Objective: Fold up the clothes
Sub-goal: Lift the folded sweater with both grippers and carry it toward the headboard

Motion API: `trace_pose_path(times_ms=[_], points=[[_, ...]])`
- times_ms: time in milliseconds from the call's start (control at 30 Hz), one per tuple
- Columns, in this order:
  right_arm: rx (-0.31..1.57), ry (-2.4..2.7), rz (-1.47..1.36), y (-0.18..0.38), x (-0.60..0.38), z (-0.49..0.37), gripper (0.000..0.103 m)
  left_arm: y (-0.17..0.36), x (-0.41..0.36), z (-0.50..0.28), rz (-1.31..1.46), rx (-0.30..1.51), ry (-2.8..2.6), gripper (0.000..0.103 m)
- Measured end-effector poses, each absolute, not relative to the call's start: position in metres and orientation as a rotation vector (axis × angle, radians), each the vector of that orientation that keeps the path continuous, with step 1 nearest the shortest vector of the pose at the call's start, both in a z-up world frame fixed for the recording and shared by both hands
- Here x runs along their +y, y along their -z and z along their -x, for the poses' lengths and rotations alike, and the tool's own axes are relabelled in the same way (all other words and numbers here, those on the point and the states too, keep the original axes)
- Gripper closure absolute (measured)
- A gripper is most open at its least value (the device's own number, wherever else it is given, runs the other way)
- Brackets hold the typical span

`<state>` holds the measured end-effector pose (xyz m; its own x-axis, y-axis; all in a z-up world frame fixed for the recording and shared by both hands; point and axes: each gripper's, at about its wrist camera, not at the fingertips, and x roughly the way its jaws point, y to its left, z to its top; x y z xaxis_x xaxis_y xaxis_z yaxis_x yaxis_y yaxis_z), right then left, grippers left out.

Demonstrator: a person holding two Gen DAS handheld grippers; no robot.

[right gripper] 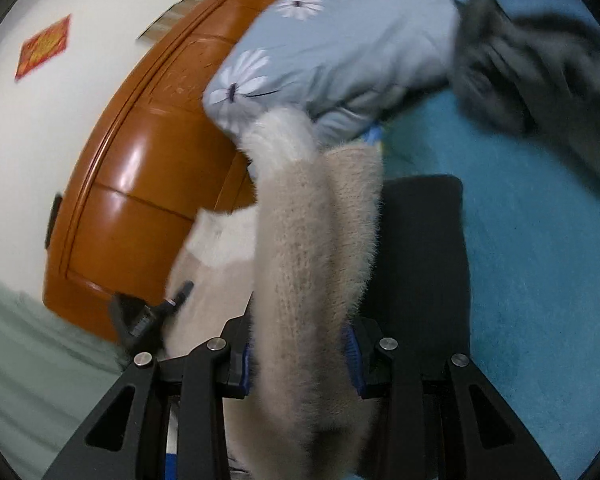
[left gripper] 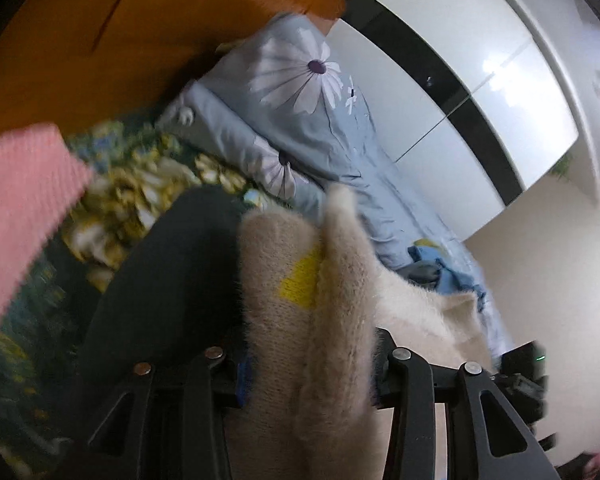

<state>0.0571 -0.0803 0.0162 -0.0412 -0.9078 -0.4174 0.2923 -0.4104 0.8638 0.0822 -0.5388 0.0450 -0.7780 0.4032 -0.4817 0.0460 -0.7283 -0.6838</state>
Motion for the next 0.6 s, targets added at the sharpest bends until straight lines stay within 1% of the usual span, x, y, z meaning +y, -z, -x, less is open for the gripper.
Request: trace_pose_path(times_ms=[67,133,233,300,333,400,467,600], points=[[-0.766,1.593,-1.297,-0.008,-0.078,-0.052,0.065,-0.029,-0.546,-0.08,0.948,-1.068,-2.571,0.058],[-0.733,1.623,-1.295,-0.011,-0.082,-0.052,0.065,-0.031,-0.547,-0.078,0.957,-1.051,-2.583,0.058],[-0.721,1.629,-1.296,-0.015,-0.081,-0.057,0.063,-0.031,-0.551,-0.078,0.961,-1.07,-2.58,0.056],[-0.716,1.629,-1.297,-0.019,-0.08,-0.06,0.06,-0.034,-0.55,-0.081,0.956,-1.062,-2.589,0.055],[-0.71,1.631,-1.295,-0.021,-0.077,-0.063,0.06,-0.036,-0.548,-0.084,0.956,-1.046,-2.603,0.053],[-0.696,1.637,-1.286,-0.026,-0.068,-0.067,0.06,-0.041,-0.548,-0.082,0.957,-1.027,-2.641,0.045],[-0.672,1.655,-1.276,-0.031,-0.061,-0.068,0.06,-0.048,-0.548,-0.085,0.971,-1.008,-2.703,0.034],[-0.641,1.717,-1.255,-0.04,-0.048,-0.068,0.06,-0.07,-0.544,-0.091,0.97,-0.945,-2.826,0.033]])
